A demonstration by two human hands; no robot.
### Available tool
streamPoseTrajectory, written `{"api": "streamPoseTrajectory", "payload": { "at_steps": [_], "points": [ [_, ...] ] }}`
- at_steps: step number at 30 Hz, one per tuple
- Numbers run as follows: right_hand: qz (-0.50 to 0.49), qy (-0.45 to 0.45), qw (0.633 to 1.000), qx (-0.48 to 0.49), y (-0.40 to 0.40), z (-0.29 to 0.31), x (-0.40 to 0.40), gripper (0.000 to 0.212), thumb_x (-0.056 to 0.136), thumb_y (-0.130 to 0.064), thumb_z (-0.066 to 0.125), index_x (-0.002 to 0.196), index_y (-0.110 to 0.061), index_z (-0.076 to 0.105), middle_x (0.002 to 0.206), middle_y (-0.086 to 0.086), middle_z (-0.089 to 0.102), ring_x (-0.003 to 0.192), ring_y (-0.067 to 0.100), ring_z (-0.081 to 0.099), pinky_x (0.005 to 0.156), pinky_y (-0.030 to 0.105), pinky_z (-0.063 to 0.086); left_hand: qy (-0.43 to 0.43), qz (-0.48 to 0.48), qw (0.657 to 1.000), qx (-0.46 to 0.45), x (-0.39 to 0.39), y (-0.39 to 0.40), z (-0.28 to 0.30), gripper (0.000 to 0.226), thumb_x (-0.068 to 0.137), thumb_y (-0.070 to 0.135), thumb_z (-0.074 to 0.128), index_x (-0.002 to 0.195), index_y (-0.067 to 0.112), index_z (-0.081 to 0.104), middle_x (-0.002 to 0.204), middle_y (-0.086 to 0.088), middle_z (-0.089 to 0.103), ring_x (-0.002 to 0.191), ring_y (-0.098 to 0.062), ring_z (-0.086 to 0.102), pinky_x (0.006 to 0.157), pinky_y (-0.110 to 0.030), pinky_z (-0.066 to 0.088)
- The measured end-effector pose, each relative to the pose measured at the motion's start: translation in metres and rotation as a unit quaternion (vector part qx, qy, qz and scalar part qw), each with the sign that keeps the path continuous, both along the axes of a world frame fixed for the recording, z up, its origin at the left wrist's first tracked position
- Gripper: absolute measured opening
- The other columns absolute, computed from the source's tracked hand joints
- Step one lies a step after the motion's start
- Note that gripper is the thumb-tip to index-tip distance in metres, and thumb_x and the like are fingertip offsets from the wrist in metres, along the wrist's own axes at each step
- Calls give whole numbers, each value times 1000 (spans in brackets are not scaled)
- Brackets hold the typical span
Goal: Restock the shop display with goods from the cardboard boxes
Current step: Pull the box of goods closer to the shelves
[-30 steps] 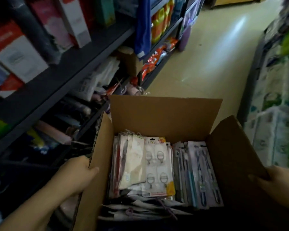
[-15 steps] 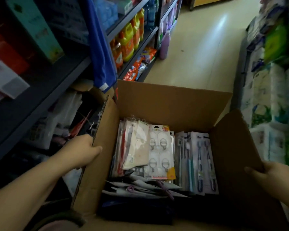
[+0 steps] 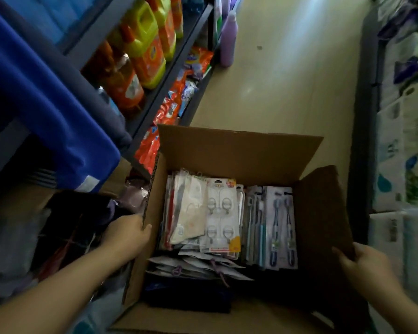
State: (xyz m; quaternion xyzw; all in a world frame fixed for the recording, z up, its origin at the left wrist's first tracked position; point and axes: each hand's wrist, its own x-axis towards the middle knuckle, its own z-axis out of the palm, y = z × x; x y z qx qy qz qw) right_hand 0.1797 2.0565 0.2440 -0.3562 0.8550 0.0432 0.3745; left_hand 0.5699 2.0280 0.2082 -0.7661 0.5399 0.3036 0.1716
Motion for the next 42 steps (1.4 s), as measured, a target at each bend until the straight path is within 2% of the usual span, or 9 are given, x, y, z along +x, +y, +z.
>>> {"api": "streamPoseTrajectory", "payload": {
  "at_steps": [4,8,18,23,29,33,35,39,42],
  "points": [
    [10,3,1000,18,-37,-77,-10,13,94,-28,56,84,-22,61,80,9,67,75,29,64,77,47,54,1,8,1000,16,-1,-46,-70,32,98,34,47,103,4,59,93,-10,66,87,-27,61,76,-33,49],
    [34,23,999,36,-70,-149,-20,13,94,-29,58,92,-18,64,80,3,66,73,19,62,63,30,48,-22,-11,999,23,-2,-77,-138,33,97,36,47,93,7,61,98,-13,66,94,-28,61,75,-32,46],
    [59,38,997,25,-97,-281,-9,20,94,-37,54,91,-20,65,85,5,67,83,24,63,74,35,50,5,32,999,-16,7,-106,-258,33,93,30,55,67,10,56,76,-15,65,75,-31,62,68,-36,50],
    [36,40,997,54,-80,-290,-4,19,93,-39,55,86,-23,61,81,3,63,84,23,59,73,33,46,-13,8,1000,-24,22,-96,-267,38,94,32,54,60,15,50,62,-7,56,62,-24,54,57,-30,38],
    [30,53,998,-1,-81,-286,2,25,92,-34,58,68,-30,54,67,-3,59,64,14,55,54,27,39,15,21,999,-48,37,-89,-273,40,92,34,57,63,7,61,59,-10,61,58,-28,59,59,-38,50],
    [9,39,999,-8,-77,-291,2,18,91,-32,60,75,-24,61,68,-4,59,64,11,53,56,28,40,15,36,998,-43,47,-77,-280,38,92,36,56,73,4,63,54,-6,60,55,-27,60,58,-38,51],
    [-3,26,1000,-7,-74,-292,3,14,92,-32,59,80,-24,61,71,-4,60,67,14,56,63,32,47,7,39,998,-46,47,-73,-282,35,92,37,55,85,4,62,57,-5,60,57,-26,60,60,-37,52],
    [20,28,999,14,-75,-290,15,7,94,-30,57,88,-27,55,74,-1,58,71,22,57,65,33,48,8,73,997,-13,47,-75,-279,37,92,42,54,76,10,62,70,-10,64,67,-28,60,66,-39,53],
    [17,8,998,62,-80,-288,26,10,93,-31,58,91,-22,54,75,-2,57,73,21,57,68,35,51,-1,69,997,-30,38,-80,-271,28,91,36,56,97,9,61,91,-15,67,84,-34,62,73,-40,52]
  ]
}}
